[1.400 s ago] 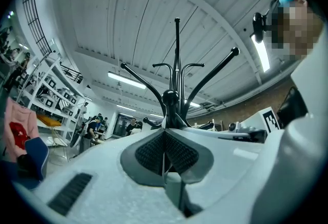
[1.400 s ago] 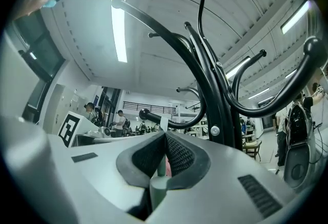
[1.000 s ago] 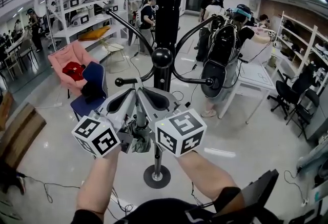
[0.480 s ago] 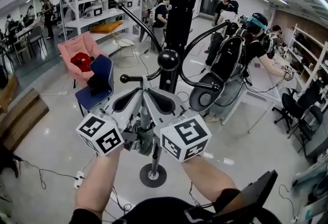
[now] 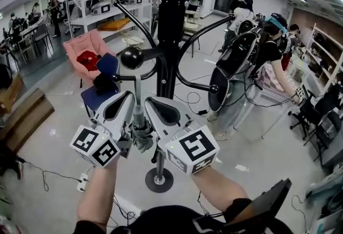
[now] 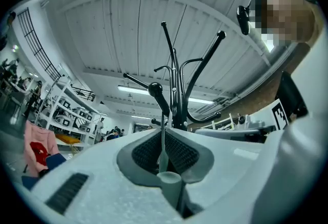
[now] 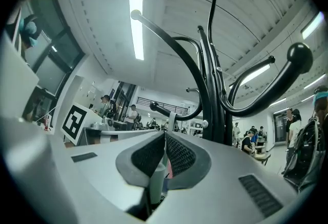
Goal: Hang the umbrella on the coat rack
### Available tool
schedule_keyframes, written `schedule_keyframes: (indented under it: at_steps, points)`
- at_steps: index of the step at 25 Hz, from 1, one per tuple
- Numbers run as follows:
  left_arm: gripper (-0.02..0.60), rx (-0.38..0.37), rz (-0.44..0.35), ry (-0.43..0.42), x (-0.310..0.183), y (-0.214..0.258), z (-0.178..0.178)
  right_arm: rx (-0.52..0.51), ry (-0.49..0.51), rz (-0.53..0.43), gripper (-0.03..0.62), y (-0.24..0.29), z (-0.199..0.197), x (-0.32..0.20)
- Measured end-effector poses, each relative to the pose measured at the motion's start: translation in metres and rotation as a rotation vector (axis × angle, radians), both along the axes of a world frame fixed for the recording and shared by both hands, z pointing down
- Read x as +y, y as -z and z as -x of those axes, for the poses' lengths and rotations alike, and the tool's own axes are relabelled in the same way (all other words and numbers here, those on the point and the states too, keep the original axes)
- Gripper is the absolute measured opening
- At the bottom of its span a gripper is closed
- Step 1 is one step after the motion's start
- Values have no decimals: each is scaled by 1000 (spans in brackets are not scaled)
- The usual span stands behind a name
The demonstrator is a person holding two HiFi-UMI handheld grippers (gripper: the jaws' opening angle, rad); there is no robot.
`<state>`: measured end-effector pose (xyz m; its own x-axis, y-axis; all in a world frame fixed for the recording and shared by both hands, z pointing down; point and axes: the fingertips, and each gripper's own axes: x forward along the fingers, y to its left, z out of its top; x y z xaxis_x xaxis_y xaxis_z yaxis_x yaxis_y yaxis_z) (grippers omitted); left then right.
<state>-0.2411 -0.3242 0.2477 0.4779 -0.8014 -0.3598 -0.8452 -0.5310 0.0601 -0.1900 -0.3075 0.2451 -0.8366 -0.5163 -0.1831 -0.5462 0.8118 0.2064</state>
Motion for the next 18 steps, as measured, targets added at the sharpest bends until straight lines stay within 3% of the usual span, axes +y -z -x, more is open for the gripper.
schedule_keyframes:
  at_steps: [9,18]
  points:
    - [12,27,72,124,31,-26,-9,26,96,2,9,-8,-23,26]
    - [12,-37,92,269,69,-40,-18,12,171,9,9,-19,-43,41]
